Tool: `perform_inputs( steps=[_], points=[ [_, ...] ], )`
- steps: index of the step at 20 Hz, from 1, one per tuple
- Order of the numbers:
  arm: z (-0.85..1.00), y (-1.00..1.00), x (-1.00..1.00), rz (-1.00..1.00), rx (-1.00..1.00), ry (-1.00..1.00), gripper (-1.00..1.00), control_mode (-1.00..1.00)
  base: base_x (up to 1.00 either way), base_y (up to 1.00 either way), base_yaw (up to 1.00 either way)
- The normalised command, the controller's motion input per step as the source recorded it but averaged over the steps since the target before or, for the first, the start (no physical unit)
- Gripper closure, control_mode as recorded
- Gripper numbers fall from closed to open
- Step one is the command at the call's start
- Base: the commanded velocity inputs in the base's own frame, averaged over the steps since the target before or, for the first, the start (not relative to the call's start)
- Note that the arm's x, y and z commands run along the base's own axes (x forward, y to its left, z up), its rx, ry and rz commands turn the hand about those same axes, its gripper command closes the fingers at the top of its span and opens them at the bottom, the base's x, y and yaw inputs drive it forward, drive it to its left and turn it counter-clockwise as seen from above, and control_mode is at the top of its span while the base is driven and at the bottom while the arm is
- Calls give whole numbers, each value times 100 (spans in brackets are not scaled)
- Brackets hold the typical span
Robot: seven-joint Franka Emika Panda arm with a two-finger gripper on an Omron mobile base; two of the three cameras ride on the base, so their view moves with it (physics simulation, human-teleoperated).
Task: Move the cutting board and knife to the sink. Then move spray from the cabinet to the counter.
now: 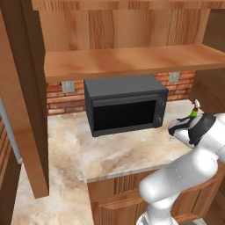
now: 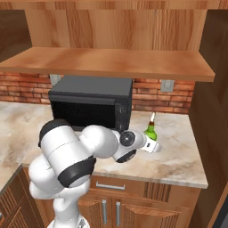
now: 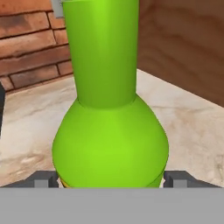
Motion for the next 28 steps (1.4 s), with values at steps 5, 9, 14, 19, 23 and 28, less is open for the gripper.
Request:
perform_inputs(
  steps=[5, 9, 14, 19, 23, 28],
  points=[
    [4, -31, 22, 7, 0, 11, 100, -100, 0, 0, 0],
    [0, -4, 46, 2, 0, 10, 100, -100, 0, 0, 0],
    [-4, 0, 50, 3, -1, 6, 100, -100, 0, 0, 0],
    [-38, -3, 17, 2, -6, 0, 100, -100, 0, 0, 0],
    [-58, -8, 0, 3, -4, -2, 100, -100, 0, 0, 0],
    [-60, -10, -23, 1, -5, -7, 100, -100, 0, 0, 0]
  ],
)
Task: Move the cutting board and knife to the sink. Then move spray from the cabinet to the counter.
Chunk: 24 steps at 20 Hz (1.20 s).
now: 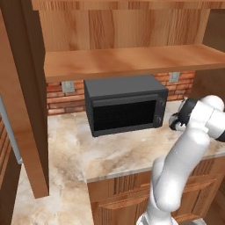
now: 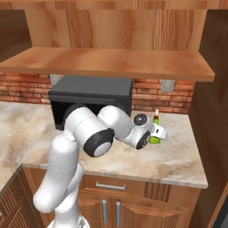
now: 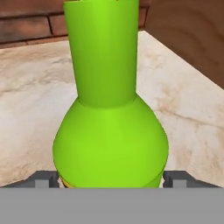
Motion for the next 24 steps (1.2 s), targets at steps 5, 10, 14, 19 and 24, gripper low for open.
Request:
perform_inputs(
  steps=[5, 10, 14, 19, 24],
  points=[
    [-40, -16, -39, 0, 0, -13, 100, -100, 0, 0, 0],
    [-1, -1, 0, 0, 0, 0, 100, -100, 0, 0, 0],
    [0, 0, 0, 0, 0, 0, 100, -100, 0, 0, 0],
    [0, 0, 0, 0, 0, 0, -100, -100, 0, 0, 0],
    [17, 0, -13, 0, 0, -7, -100, -100, 0, 0, 0]
  ],
)
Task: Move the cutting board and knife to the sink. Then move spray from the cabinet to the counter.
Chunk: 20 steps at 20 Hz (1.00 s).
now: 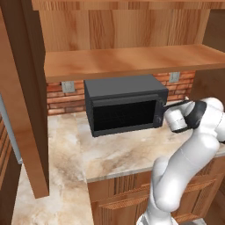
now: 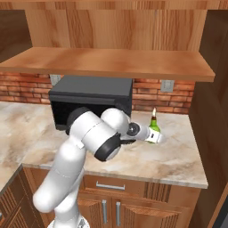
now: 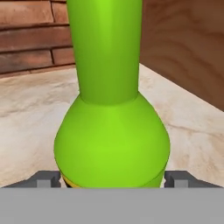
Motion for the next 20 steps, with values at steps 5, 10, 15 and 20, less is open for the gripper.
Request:
perform_inputs(
  steps=[5, 10, 15, 20],
  points=[
    [56, 0, -30, 0, 0, -15, -100, -100, 0, 0, 0],
    [34, 0, -42, 0, 0, -8, -100, -100, 0, 0, 0],
    [48, 0, -41, 0, 0, -5, -100, -100, 0, 0, 0],
    [100, -1, -80, 0, 0, -6, -100, -100, 0, 0, 0]
  ],
)
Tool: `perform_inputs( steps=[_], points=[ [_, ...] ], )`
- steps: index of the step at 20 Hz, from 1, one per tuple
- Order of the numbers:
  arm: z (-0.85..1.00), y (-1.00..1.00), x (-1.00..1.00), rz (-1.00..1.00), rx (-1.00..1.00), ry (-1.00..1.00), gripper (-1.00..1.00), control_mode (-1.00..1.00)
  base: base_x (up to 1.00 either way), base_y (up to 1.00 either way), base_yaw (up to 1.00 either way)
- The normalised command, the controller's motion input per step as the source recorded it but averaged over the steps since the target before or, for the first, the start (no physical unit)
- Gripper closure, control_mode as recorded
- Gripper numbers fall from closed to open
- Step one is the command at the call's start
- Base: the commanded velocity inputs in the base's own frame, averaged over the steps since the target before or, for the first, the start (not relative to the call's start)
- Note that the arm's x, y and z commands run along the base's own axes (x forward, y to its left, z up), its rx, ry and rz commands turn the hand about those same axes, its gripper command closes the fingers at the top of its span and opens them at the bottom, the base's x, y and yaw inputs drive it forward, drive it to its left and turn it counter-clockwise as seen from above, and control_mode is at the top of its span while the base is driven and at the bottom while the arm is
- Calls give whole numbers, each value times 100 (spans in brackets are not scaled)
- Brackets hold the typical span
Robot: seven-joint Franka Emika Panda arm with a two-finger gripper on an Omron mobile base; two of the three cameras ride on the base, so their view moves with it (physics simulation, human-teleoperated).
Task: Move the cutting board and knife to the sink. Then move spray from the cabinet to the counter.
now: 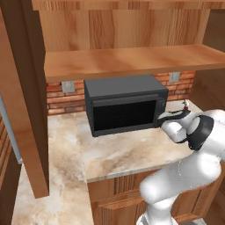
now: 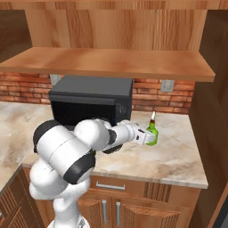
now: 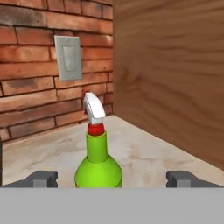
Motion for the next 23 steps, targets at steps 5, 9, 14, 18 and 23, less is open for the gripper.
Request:
perform_inputs(
  steps=[5, 9, 14, 18, 23],
  points=[
    [100, 0, -93, 0, 0, 0, -100, -100, 0, 0, 0],
    [100, -5, -100, 0, 2, 0, -100, -100, 0, 0, 0],
    [100, -13, -100, -2, 7, 6, -100, -100, 0, 0, 0],
    [100, -17, -100, 0, 9, 12, -100, -100, 0, 0, 0],
    [100, -7, -100, 0, 5, 19, -100, -100, 0, 0, 0]
  ],
)
